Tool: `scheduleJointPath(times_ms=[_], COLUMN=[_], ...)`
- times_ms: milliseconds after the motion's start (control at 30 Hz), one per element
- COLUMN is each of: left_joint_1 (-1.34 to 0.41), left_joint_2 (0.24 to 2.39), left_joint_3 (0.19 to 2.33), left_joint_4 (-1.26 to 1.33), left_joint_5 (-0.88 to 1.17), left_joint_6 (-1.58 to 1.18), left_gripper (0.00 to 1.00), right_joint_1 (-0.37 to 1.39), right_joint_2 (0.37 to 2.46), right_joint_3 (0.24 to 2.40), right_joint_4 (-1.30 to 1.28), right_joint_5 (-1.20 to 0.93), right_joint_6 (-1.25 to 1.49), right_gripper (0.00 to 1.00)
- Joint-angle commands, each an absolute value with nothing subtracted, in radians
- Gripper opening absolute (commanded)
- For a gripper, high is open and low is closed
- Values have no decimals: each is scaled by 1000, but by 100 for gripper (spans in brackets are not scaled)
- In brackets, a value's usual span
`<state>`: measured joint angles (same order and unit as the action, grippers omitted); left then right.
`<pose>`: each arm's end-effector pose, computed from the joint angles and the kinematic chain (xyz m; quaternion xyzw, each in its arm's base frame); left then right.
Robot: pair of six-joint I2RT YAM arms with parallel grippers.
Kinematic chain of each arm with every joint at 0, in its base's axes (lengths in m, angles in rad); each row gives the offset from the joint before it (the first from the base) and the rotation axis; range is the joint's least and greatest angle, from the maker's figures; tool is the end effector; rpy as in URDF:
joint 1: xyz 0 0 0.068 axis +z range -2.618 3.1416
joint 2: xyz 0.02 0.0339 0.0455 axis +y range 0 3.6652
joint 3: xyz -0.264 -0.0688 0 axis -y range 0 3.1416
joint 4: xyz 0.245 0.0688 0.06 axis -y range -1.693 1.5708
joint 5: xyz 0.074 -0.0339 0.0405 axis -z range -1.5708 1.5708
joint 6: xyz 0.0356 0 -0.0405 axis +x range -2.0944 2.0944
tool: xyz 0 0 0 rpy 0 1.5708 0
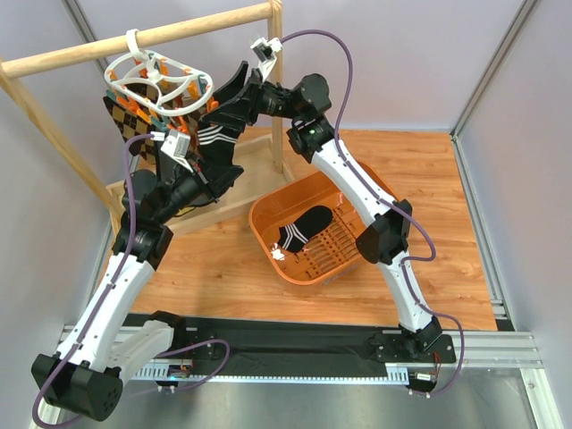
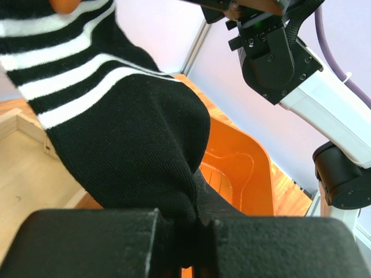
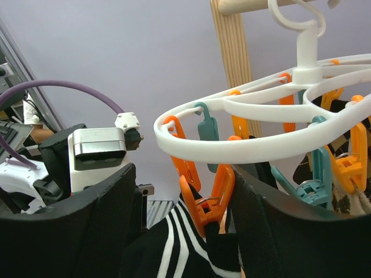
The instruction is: Remove the socks clipped to the hanger
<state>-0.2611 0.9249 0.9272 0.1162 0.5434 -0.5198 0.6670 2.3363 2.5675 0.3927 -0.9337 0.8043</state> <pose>0.1978 -0.0719 0.3972 0.1165 0.6602 -0.4389 0.5983 0.3790 0.3348 0.4740 -0.3717 0.4337 0.6855 0.4515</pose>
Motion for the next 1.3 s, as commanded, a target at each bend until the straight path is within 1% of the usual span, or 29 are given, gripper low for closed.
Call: scheduleJointPath(times_ms=[0, 67, 200, 533, 833, 867, 933, 967, 1033, 1067, 1267], left_joint_1=[-256, -256, -256, -255, -252, -252, -252, -252, -250, -250, -250], left_joint_2=[914, 913, 911, 902, 911, 911, 911, 911, 910, 911, 911], left_joint_3=[917, 917, 911, 905, 905, 907, 907, 907, 907, 907, 902], left_joint_4=[161, 164, 167, 146, 135, 137, 137, 137, 137, 137, 140], left_joint_5=[563, 563, 561, 526, 511, 512, 512, 514, 514, 514, 518], left_joint_6=[-526, -528, -534, -525, -520, -522, -522, -520, -520, -520, -518], left_gripper=[0, 0, 0, 0, 0, 0, 0, 0, 0, 0, 0], right_joint_1=[667, 669, 669, 669, 666, 667, 667, 667, 667, 667, 667], right_joint_2=[2318, 2313, 2309, 2298, 2298, 2299, 2299, 2298, 2296, 2296, 2293], right_joint_3=[2580, 2573, 2566, 2563, 2562, 2563, 2565, 2565, 2565, 2565, 2565], right_joint_4=[449, 457, 459, 485, 502, 503, 500, 496, 495, 495, 488], right_joint_5=[-923, -931, -937, -948, -930, -928, -919, -917, -910, -908, -907], right_joint_6=[813, 810, 807, 821, 847, 845, 847, 845, 845, 847, 838], right_gripper=[62, 60, 53, 50, 50, 47, 43, 39, 35, 31, 18])
